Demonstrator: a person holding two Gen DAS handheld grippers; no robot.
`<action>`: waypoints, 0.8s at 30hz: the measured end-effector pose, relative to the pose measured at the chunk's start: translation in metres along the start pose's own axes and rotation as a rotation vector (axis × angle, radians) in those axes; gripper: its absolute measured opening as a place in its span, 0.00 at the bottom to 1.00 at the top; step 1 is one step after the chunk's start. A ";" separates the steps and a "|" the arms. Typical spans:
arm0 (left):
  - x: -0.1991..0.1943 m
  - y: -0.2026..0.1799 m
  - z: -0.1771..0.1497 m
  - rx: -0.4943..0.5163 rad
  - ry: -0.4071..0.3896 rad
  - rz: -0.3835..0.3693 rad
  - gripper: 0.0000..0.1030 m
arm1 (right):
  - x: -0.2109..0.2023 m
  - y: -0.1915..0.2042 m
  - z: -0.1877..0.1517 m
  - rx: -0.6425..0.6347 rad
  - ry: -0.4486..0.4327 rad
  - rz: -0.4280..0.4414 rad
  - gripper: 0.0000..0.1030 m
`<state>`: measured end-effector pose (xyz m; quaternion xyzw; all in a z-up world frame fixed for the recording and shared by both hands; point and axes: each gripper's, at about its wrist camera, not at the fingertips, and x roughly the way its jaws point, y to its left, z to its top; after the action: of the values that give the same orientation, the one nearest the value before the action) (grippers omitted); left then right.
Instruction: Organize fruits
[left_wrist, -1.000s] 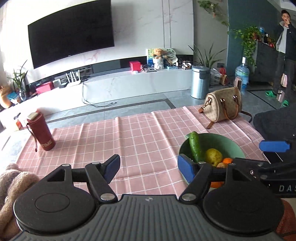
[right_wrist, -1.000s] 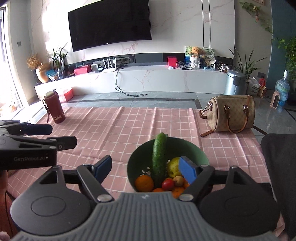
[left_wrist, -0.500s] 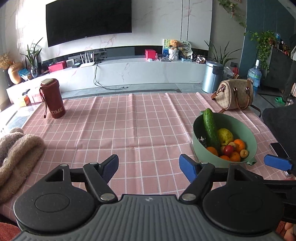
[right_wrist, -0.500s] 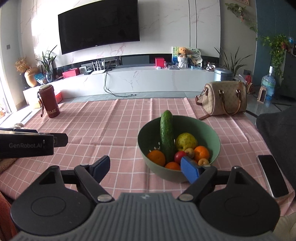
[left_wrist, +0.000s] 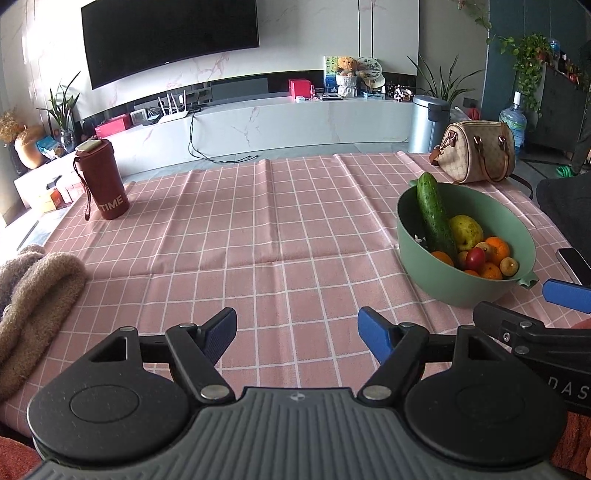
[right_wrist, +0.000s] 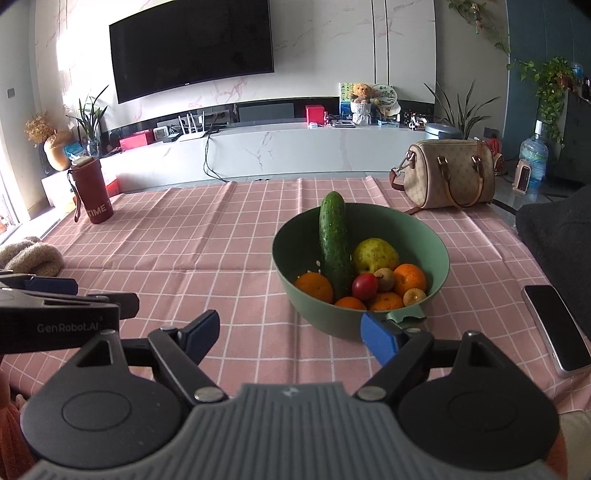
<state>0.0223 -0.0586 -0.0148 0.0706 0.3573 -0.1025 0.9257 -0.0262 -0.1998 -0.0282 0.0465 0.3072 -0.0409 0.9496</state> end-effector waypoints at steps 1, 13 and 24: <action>0.001 0.001 0.000 0.002 0.001 0.000 0.85 | 0.000 0.000 0.000 -0.001 -0.001 0.001 0.78; 0.003 -0.001 -0.001 0.015 0.011 0.001 0.85 | 0.001 -0.001 -0.002 0.003 -0.005 0.007 0.78; 0.002 -0.002 -0.001 0.017 0.008 0.006 0.85 | 0.001 -0.002 -0.002 0.011 -0.004 0.011 0.78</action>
<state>0.0227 -0.0609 -0.0164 0.0800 0.3601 -0.1025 0.9238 -0.0270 -0.2021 -0.0302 0.0532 0.3048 -0.0376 0.9502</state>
